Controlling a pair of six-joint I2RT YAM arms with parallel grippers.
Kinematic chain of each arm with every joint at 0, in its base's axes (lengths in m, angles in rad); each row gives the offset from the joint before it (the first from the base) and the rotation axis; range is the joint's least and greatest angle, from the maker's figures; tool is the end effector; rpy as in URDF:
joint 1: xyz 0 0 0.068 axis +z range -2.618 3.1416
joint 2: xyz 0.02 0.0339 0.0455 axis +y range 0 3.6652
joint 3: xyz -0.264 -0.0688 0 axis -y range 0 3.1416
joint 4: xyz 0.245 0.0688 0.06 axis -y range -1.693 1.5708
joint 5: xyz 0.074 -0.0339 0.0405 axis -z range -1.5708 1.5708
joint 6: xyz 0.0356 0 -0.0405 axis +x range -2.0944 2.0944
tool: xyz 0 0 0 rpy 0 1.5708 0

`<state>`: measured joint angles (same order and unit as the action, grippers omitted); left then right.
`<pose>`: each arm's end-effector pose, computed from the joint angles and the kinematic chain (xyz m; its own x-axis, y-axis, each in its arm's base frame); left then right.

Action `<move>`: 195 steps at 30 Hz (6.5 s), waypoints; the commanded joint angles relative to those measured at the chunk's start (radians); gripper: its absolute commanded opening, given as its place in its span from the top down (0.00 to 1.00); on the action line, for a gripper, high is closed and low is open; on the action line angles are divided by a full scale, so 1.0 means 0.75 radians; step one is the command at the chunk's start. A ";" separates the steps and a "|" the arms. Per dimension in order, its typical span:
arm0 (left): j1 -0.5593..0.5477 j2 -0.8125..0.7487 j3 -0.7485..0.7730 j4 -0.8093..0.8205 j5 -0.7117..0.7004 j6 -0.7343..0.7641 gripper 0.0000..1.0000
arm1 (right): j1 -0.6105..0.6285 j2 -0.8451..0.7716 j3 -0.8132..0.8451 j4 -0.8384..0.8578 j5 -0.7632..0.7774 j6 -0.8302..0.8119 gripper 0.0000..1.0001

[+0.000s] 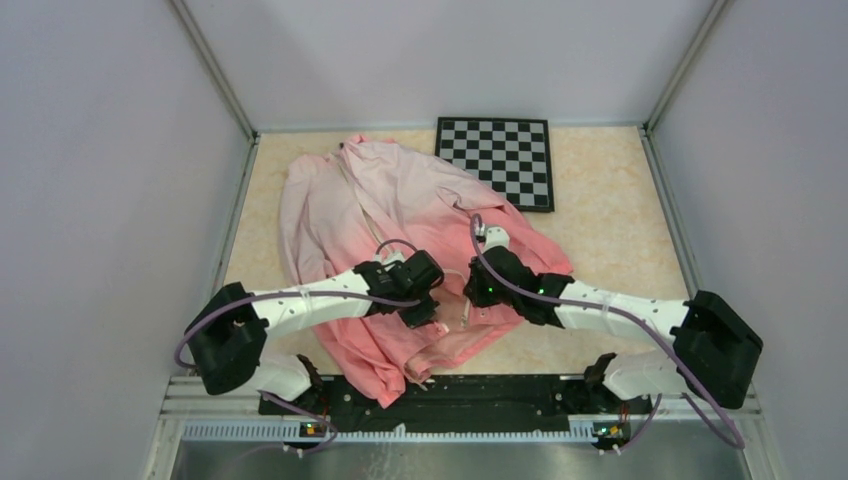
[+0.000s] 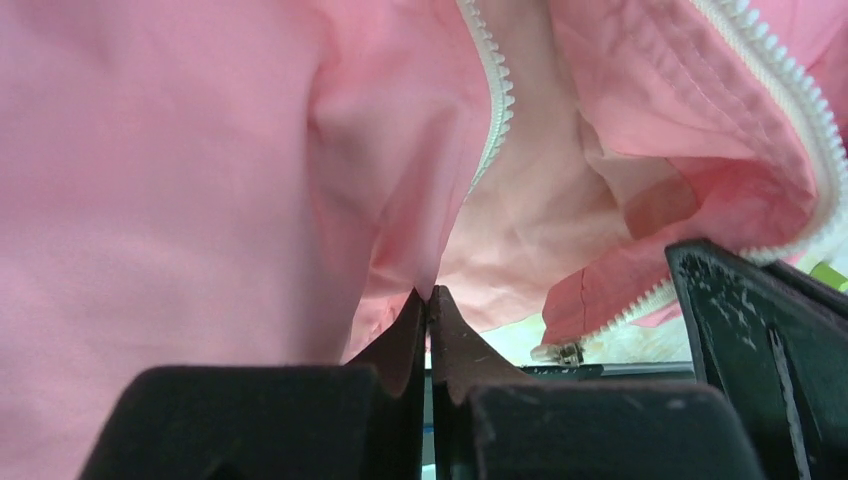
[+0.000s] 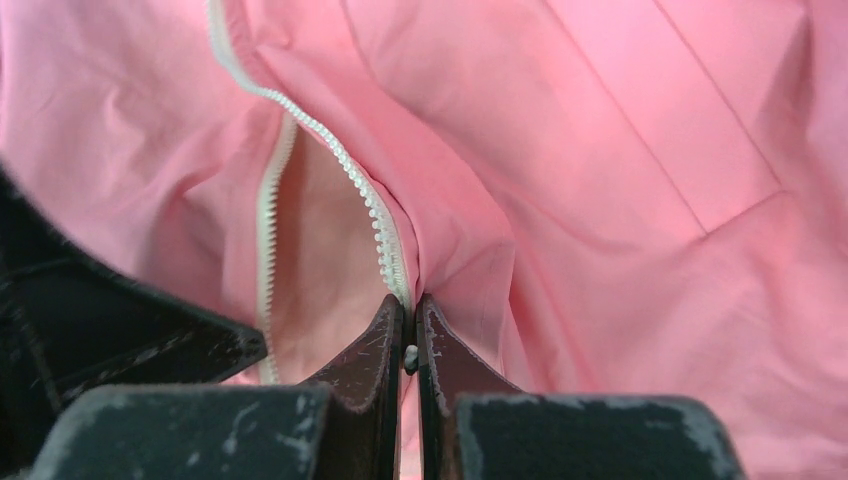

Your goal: Zip up the jacket

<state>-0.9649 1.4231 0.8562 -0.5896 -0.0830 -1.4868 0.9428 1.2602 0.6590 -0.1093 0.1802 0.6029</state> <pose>0.1528 -0.2154 0.1935 -0.8411 -0.5297 -0.1094 -0.4524 0.7997 -0.3948 0.1567 0.2050 0.2047 -0.7218 -0.0446 -0.6907 -0.3727 0.8659 0.3335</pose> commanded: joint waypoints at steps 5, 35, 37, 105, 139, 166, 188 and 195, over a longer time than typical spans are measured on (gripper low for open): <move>-0.081 -0.092 -0.031 0.087 -0.218 0.105 1.00 | 0.048 0.084 0.098 -0.037 0.126 0.081 1.00; -0.171 -0.023 0.051 0.088 -0.399 0.170 1.00 | 0.046 0.182 0.098 0.116 -0.089 -0.100 1.00; -0.172 -0.017 0.055 0.087 -0.398 0.167 1.00 | 0.046 0.187 0.103 0.114 -0.087 -0.093 1.00; -0.172 0.043 0.078 0.069 -0.363 0.028 1.00 | 0.048 0.202 0.080 0.182 -0.108 -0.068 1.00; -0.176 0.096 0.112 0.089 -0.323 0.162 1.00 | 0.047 0.245 0.214 0.023 -0.024 0.018 1.00; -0.194 0.113 0.123 0.265 -0.248 0.513 1.00 | 0.046 0.373 0.425 -0.003 -0.199 -0.084 1.00; -0.244 -0.005 -0.023 0.580 -0.161 0.788 1.00 | -0.004 0.332 0.374 0.069 -0.207 0.030 1.00; -0.247 -0.042 -0.017 0.594 -0.183 0.904 1.00 | -0.014 0.287 0.302 0.087 -0.266 0.016 1.00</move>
<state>-1.1072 1.4349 0.7887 -0.2810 -0.2897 -0.9604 0.9249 1.5131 0.8898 -0.1505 0.0204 0.6209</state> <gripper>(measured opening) 0.004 0.020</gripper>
